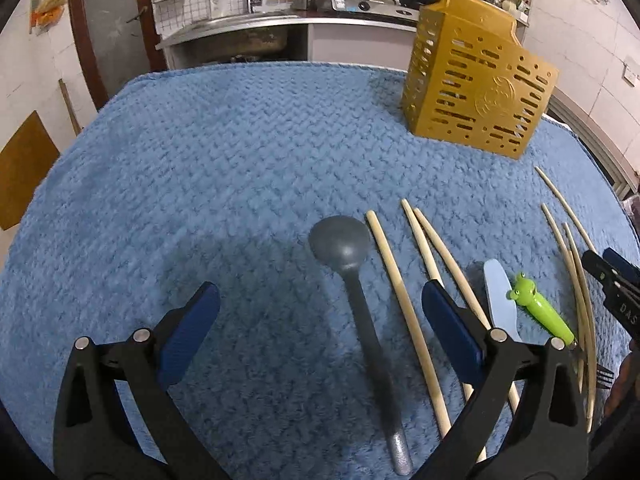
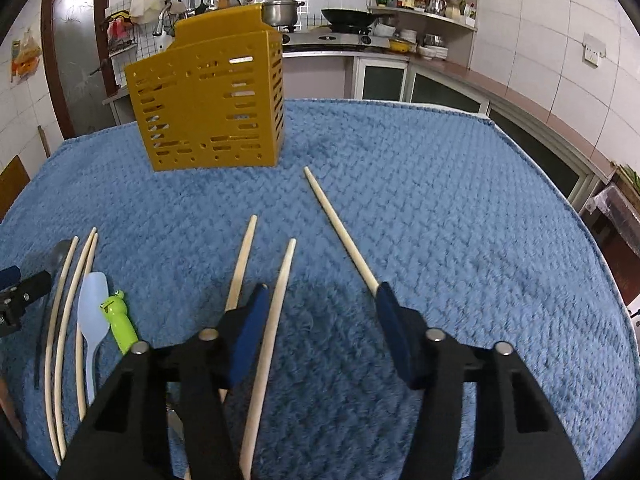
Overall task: Organize utensils
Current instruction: 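Move the left tool toward the grey ladle while the right tool approaches a wooden chopstick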
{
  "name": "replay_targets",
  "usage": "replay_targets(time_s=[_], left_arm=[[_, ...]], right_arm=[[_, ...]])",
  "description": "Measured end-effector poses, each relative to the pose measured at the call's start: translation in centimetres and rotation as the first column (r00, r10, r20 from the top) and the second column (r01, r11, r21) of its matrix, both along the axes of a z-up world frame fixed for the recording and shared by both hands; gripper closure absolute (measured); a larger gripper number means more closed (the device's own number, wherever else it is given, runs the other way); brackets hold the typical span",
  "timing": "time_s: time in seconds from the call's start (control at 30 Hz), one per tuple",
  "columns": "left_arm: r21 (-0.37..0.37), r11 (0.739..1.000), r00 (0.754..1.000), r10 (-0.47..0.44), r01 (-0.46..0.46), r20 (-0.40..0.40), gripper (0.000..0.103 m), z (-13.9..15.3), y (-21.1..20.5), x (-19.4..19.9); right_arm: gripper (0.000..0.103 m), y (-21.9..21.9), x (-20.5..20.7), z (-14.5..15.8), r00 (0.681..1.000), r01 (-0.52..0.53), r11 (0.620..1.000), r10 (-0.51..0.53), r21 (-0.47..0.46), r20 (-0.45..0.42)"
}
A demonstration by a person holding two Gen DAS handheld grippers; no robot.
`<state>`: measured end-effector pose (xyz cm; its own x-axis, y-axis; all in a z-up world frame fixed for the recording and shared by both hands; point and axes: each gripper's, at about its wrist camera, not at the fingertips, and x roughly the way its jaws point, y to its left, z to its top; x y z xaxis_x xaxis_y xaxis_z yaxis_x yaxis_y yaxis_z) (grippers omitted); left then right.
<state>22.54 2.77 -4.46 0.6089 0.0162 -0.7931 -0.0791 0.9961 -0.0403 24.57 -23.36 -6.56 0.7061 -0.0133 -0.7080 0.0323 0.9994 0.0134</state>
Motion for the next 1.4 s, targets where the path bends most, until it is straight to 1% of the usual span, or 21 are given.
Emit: replay_targets(time_s=[0.03,0.07,0.1,0.33,0.5,0.6,0.7,0.83,0.97,1.07,1.13,1.23,1.4], left_arm=[[-0.003,1.0,1.0,-0.007,0.007,-0.009,0.011,-0.2,-0.1,0.1],[-0.001,1.0,1.0,-0.01,0.01,-0.018,0.016,-0.4,-0.2,0.1],[0.0,1.0,1.0,-0.012,0.012,-0.026,0.018,-0.6,-0.3,0.3],[-0.008,1.0,0.999,-0.014,0.013,-0.041,0.019,-1.0,-0.4,0.5],[-0.03,0.999,0.998,-0.027,0.025,-0.049,0.031,-0.7,-0.2,0.1],[-0.021,0.999,0.998,-0.041,0.04,-0.048,0.035,-0.6,-0.7,0.0],[-0.021,0.999,0.997,-0.047,0.046,-0.056,0.036,-0.7,-0.8,0.2],[-0.064,0.998,0.997,-0.034,0.03,-0.063,0.036,-0.2,0.2,0.1],[-0.063,0.998,0.998,-0.028,0.025,-0.05,0.036,0.4,0.5,0.1],[-0.017,1.0,0.998,-0.005,0.004,-0.064,0.037,0.0,0.4,0.5],[-0.016,1.0,0.997,0.003,-0.004,-0.083,0.037,-0.4,0.7,0.8],[0.013,1.0,0.997,0.011,-0.01,-0.074,0.037,-0.4,0.7,0.9],[0.047,0.999,0.997,0.014,-0.01,-0.08,0.037,-0.7,0.5,1.4]], right_arm=[[0.051,-0.1,0.1,-0.1,1.0,0.001,1.0,-0.001,0.002,-0.004],[0.054,-0.1,0.1,-0.1,1.0,0.002,1.0,-0.002,0.004,-0.009],[0.056,-0.1,0.2,-0.2,1.0,0.002,1.0,-0.002,0.006,-0.015],[0.057,0.1,0.3,-0.3,1.0,-0.016,1.0,0.016,0.007,-0.023],[0.06,0.5,0.2,-0.7,0.997,-0.041,0.999,0.042,0.023,-0.058],[0.06,0.5,0.7,-0.8,0.997,-0.04,0.999,0.041,0.016,-0.07],[0.06,0.3,1.1,-0.8,0.996,-0.039,0.999,0.041,0.02,-0.081],[0.06,0.3,1.5,-0.7,0.994,-0.046,0.999,0.048,0.027,-0.101],[0.059,0.2,2.1,-0.6,0.992,-0.047,0.998,0.05,0.03,-0.12],[0.059,0.3,2.7,-0.5,0.99,-0.043,0.999,0.046,0.024,-0.13],[0.059,0.4,2.8,-0.5,0.991,-0.038,0.999,0.04,0.019,-0.124],[0.059,0.6,2.4,-0.6,0.994,-0.038,0.999,0.039,0.009,-0.107],[0.059,0.5,2.3,-0.6,0.994,-0.035,0.999,0.036,0.014,-0.103]])
